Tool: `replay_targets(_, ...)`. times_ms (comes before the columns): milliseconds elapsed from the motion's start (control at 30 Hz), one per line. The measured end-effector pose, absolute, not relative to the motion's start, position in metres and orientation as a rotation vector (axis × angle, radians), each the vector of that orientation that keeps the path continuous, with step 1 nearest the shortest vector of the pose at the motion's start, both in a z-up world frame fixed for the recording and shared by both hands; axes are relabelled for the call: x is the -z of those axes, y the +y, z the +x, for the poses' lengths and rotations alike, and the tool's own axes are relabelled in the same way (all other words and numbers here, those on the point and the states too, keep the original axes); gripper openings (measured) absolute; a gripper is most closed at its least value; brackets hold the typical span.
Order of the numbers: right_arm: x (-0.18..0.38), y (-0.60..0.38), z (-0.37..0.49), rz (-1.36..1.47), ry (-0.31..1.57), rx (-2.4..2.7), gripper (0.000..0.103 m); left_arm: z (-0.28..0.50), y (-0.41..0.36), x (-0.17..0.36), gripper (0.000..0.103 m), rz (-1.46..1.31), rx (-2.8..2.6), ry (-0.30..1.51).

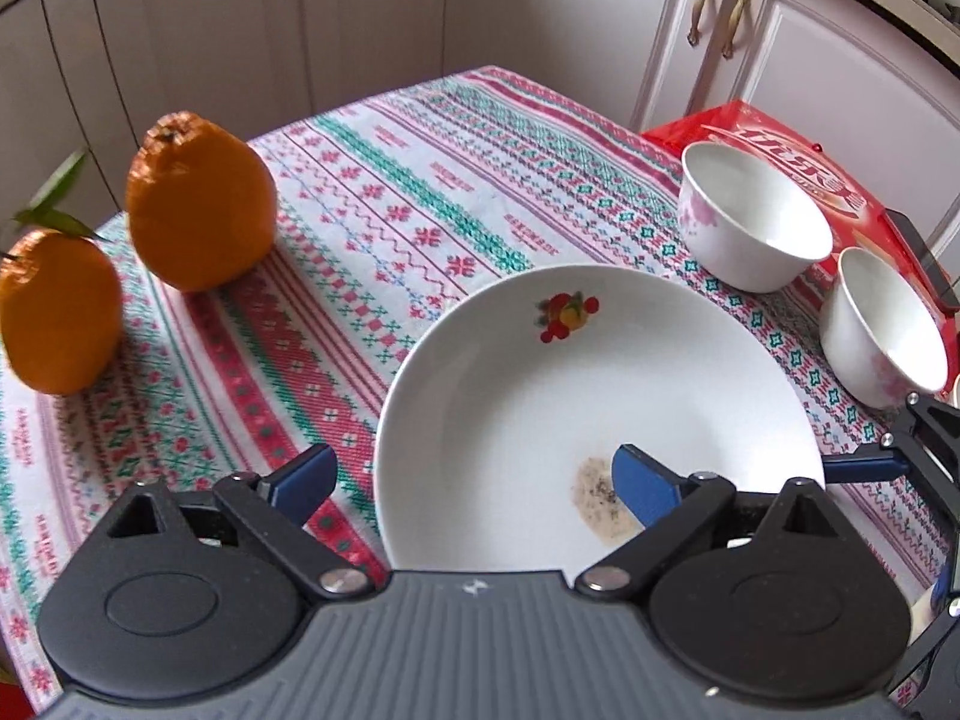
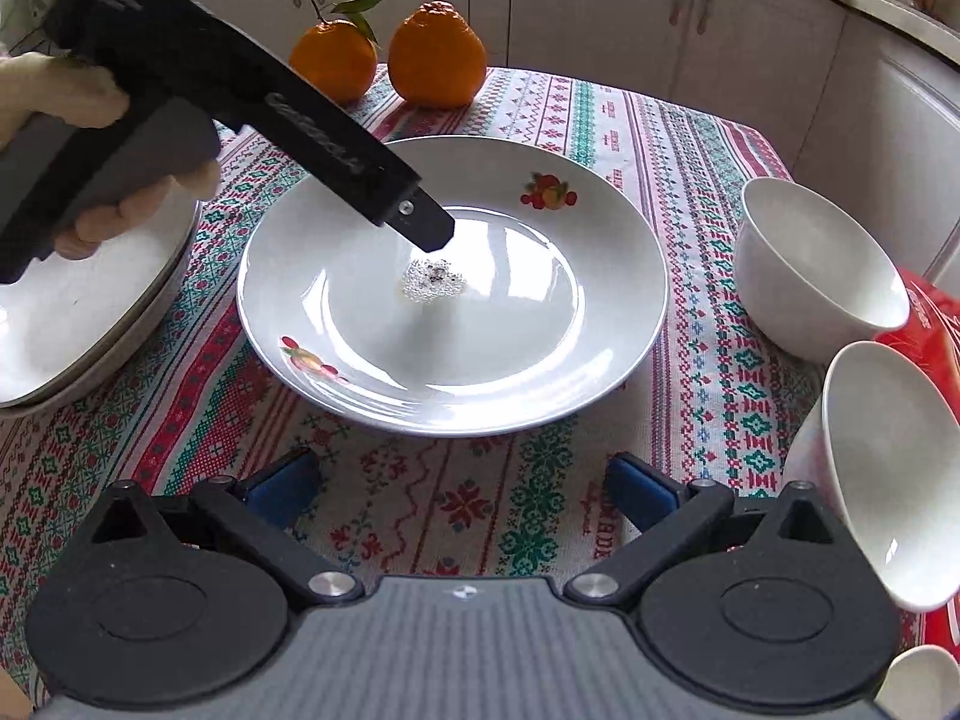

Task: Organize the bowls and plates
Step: 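Grasp the rim of the stained white plate with the left gripper, then lift the stained plate and carry it toward the plate stack with the left gripper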

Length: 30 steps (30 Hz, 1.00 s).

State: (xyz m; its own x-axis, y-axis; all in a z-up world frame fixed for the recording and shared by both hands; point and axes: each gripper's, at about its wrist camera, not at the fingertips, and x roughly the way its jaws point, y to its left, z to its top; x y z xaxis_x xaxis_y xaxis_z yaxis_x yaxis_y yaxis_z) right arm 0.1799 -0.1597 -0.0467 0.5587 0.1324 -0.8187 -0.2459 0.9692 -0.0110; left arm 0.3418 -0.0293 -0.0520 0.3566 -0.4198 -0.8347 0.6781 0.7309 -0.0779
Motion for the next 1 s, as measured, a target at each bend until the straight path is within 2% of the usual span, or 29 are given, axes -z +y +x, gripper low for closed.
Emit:
replay_targets(233,0.047,-0.161,0.175,-0.133,0.925,-0.237,0.103,0.355,-0.025,0.06,0.102,0.222,0.748,1.042)
replay_targets(1000,0.045,-0.166,0.182,-0.164,0.9,-0.206,0.103,0.354,-0.049,0.056,0.102,0.389,0.859,1.039)
